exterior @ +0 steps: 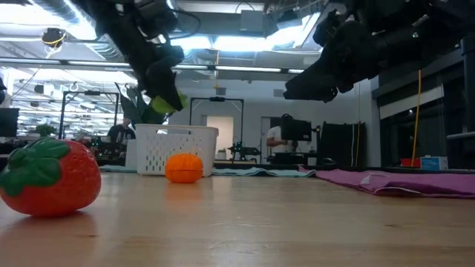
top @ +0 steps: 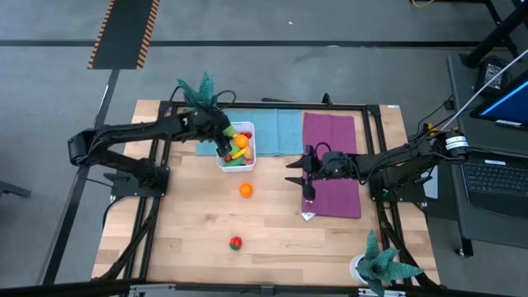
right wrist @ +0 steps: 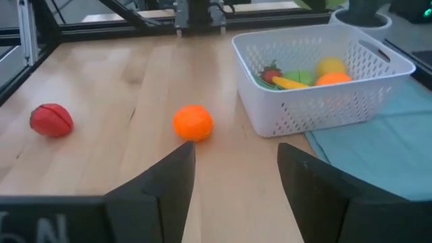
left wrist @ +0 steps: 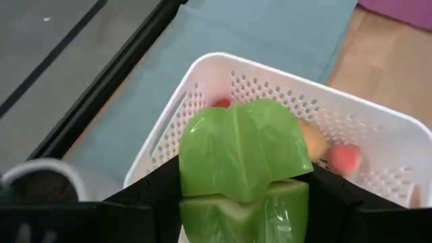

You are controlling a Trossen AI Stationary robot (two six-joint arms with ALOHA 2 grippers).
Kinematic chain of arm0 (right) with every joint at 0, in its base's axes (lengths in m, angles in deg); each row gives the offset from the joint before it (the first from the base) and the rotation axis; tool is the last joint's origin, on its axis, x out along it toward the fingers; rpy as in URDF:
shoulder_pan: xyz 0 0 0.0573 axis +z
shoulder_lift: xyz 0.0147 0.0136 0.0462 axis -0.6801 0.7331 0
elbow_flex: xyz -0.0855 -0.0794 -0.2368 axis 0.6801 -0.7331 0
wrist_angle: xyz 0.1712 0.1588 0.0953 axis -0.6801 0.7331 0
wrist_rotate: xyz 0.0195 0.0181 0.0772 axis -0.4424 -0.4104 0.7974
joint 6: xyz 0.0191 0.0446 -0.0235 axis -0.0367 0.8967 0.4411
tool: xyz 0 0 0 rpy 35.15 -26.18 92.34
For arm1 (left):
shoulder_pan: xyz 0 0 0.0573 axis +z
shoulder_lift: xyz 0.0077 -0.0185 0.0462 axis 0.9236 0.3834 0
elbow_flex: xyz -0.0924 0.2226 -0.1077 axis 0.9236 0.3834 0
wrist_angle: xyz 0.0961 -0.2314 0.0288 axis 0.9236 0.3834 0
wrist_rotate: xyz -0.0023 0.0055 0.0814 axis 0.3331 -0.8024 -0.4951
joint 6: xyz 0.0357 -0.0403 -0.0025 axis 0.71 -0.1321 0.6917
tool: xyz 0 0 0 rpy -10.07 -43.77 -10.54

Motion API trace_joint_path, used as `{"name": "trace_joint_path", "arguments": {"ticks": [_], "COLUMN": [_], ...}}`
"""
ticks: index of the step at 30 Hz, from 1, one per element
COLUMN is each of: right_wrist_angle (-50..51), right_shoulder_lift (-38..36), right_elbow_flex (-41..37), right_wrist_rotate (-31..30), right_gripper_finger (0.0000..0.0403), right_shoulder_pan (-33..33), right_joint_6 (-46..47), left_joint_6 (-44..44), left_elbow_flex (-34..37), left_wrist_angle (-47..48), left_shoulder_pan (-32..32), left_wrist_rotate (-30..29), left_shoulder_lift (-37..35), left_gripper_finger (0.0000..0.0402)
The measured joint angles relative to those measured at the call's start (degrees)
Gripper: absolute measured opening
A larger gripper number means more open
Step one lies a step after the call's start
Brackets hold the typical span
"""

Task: Pick and placing Produce into tupperware
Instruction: Put the green starfruit into the white basket

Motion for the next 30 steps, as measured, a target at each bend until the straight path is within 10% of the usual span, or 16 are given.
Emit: {"name": "trace_joint_path", "arguments": {"ticks": [30], "right_wrist_angle": [0.31], "right_shoulder_lift": [0.00], "right_elbow_flex": [0.00], "right_wrist_rotate": [0.07], "right_gripper_finger": [0.0213], "right_shoulder_pan": [0.00], "right_joint_6": [-1.05], "left_joint_6": [2.88], "left_elbow_flex": [-1.83], "left_wrist_angle": [-2.13], "left_shoulder_pan": [1.02], "left_wrist_rotate": [-0.02], "left_shoulder_lift": [13.76], "left_gripper_finger": [0.0216]}}
